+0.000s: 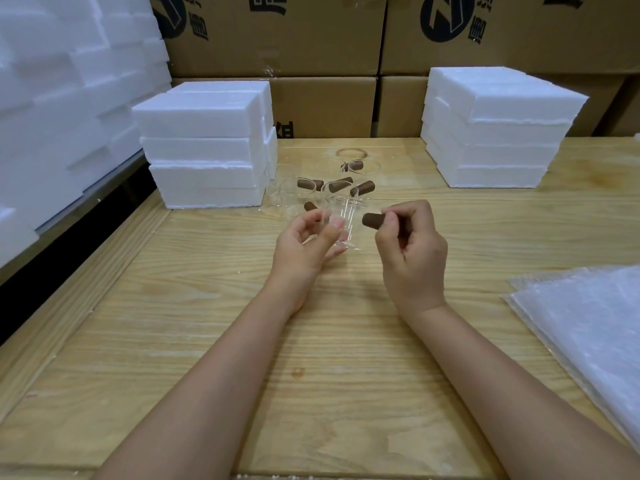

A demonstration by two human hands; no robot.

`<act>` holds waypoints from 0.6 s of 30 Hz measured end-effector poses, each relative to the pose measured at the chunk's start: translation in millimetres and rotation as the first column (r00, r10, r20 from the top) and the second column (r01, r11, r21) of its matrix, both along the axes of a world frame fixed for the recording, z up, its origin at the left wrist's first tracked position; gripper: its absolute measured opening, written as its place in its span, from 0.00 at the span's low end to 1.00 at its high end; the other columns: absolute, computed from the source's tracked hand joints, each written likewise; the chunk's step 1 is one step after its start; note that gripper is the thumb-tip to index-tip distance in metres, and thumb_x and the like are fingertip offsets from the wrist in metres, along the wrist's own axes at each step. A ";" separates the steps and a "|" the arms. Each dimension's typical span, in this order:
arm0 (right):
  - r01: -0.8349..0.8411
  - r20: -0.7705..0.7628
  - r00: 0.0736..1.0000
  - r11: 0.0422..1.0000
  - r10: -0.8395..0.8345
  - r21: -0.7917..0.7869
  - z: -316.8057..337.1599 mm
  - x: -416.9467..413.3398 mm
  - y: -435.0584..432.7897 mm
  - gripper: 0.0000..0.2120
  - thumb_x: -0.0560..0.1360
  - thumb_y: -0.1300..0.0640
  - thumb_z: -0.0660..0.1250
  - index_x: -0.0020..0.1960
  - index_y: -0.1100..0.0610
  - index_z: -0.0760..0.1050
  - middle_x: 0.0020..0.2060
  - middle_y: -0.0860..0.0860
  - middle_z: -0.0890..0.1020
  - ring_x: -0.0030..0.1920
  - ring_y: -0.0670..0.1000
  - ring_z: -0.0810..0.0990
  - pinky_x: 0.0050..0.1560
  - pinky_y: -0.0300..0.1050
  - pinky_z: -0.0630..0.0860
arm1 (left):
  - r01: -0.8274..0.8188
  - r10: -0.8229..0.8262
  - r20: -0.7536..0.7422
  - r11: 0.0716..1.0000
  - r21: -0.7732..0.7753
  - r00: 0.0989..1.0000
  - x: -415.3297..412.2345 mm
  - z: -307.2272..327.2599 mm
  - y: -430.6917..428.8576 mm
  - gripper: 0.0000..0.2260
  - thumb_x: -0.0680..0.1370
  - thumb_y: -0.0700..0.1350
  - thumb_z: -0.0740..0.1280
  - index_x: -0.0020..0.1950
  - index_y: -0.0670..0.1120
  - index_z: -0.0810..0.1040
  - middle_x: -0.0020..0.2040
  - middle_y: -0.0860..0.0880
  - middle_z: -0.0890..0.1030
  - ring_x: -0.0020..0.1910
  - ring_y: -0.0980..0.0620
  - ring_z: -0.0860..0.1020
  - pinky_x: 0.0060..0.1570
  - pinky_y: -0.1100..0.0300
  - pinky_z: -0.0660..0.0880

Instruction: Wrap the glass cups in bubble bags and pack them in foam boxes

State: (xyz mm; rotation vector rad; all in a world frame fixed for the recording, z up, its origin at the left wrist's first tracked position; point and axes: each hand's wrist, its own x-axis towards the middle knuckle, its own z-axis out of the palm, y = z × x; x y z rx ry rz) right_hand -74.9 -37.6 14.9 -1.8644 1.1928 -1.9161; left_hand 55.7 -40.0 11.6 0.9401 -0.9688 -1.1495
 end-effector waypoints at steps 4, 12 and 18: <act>0.102 0.051 0.993 0.986 -0.110 0.131 -2.1 -5.1 -6.8 0.10 0.76 0.51 0.53 0.43 0.55 0.68 0.33 0.43 0.78 0.29 0.40 0.72 0.34 0.44 0.67 | -0.011 0.028 0.241 0.997 -0.072 0.970 -2.7 -1.1 2.8 0.18 0.73 0.41 0.73 0.62 0.41 0.76 0.51 0.54 0.77 0.50 0.54 0.80 0.46 0.66 0.78; 0.003 0.299 0.940 0.879 -0.166 0.477 -2.2 -7.1 -23.1 0.15 0.78 0.58 0.54 0.35 0.53 0.71 0.31 0.48 0.74 0.34 0.47 0.72 0.40 0.42 0.67 | -0.001 0.112 0.421 0.967 -0.255 0.900 -5.2 -6.5 5.8 0.30 0.68 0.37 0.78 0.62 0.46 0.65 0.58 0.49 0.77 0.59 0.54 0.76 0.60 0.62 0.74; 0.071 0.148 0.980 0.926 -0.134 0.371 -1.5 -7.0 -17.6 0.15 0.81 0.56 0.54 0.36 0.58 0.67 0.28 0.51 0.73 0.32 0.49 0.71 0.34 0.48 0.64 | -0.028 0.103 0.369 0.979 -0.204 0.924 -3.7 -8.4 4.2 0.28 0.68 0.38 0.78 0.61 0.46 0.66 0.54 0.47 0.81 0.54 0.55 0.81 0.53 0.62 0.78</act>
